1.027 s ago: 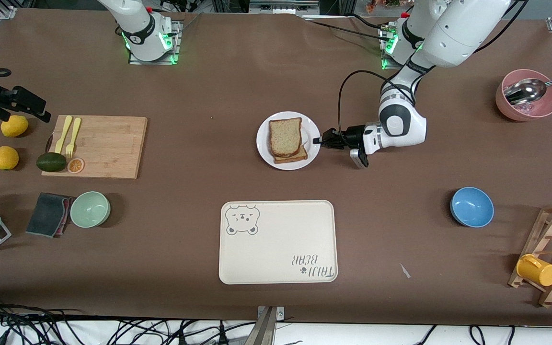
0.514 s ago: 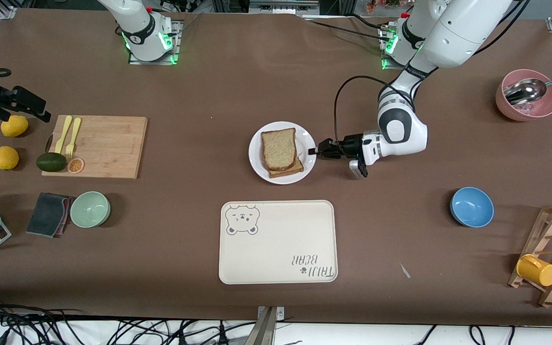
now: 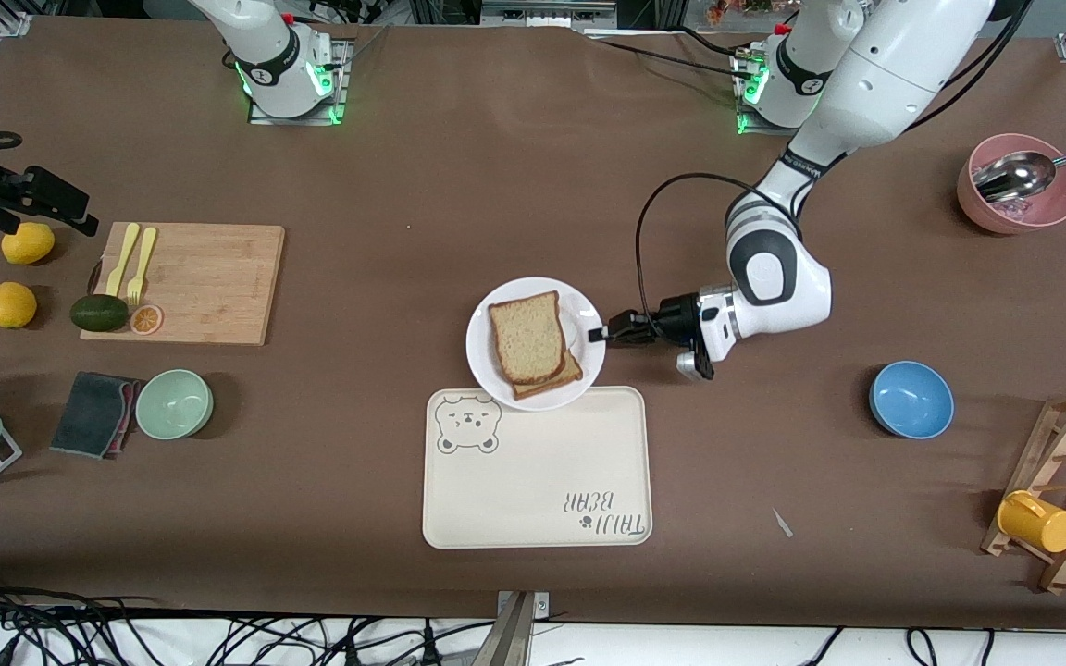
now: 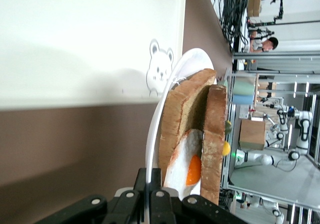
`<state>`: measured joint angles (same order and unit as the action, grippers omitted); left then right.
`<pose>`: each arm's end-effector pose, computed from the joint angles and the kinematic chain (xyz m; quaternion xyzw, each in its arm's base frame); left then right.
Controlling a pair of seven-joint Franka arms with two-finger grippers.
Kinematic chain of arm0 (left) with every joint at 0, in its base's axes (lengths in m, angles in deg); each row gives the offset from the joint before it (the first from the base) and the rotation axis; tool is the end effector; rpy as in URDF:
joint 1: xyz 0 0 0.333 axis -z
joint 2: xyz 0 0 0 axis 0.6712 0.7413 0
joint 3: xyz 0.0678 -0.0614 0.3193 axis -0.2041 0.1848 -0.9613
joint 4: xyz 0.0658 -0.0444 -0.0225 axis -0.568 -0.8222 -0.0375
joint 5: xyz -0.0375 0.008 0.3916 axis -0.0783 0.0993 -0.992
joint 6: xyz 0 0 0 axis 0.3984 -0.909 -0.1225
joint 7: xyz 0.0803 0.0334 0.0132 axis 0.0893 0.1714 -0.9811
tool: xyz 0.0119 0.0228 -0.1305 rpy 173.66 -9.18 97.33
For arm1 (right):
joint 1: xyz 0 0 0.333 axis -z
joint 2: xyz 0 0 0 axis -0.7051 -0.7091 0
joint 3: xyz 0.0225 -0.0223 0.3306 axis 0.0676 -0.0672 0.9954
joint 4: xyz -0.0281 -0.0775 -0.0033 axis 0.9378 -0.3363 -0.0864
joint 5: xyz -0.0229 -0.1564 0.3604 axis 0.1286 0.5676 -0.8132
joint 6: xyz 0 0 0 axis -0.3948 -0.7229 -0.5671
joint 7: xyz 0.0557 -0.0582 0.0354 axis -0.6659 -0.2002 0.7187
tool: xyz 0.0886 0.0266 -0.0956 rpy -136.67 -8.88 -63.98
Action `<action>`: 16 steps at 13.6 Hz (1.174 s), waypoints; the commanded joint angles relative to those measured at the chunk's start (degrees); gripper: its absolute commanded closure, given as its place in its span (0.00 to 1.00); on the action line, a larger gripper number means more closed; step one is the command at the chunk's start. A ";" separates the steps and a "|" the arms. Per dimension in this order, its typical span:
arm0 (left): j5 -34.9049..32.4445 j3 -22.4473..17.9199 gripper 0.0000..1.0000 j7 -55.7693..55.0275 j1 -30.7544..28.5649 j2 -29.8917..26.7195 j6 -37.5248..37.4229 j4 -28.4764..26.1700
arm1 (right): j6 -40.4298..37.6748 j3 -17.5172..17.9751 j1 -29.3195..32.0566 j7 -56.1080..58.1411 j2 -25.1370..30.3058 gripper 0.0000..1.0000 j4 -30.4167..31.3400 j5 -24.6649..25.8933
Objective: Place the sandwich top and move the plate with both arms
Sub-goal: 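Slide the plate with the left gripper onto the bear tray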
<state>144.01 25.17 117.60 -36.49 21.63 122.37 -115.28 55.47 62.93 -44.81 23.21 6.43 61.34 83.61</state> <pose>0.5936 -0.2816 0.1802 0.8439 0.0611 0.0038 0.5331 0.5549 -0.0161 0.5942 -0.9998 0.0134 -0.0050 0.0168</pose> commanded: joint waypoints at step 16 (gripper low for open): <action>-8.64 -8.81 1.00 -15.43 4.34 18.37 -0.15 29.47 | -0.09 0.91 0.94 -0.41 0.72 0.00 0.35 0.24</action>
<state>137.04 17.87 104.26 -33.66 38.64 122.43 -88.89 55.47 62.95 -44.81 23.21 6.43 61.34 83.61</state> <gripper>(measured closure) 0.952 0.000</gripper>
